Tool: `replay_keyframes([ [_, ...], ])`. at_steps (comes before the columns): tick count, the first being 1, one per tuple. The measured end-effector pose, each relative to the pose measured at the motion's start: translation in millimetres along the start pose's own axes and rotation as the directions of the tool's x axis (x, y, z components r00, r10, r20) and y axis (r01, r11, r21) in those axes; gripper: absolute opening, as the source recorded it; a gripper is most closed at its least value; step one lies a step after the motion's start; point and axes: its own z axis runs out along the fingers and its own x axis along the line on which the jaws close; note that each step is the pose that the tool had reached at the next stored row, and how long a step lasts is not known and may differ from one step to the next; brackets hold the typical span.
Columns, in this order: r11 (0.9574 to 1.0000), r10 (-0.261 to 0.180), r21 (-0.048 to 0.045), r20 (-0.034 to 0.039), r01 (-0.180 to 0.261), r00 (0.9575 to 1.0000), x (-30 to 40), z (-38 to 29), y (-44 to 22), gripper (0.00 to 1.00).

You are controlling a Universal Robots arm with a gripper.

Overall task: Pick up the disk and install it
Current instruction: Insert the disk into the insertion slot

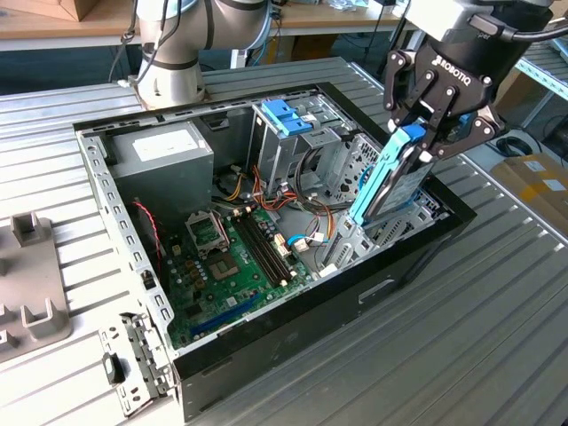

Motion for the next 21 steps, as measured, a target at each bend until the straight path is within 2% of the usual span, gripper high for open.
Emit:
replay_keyframes([
  [21, 1.0, 0.0, 0.0, 0.0001, 0.0, 1.0, 0.3, 11.7, -0.1, 0.37],
])
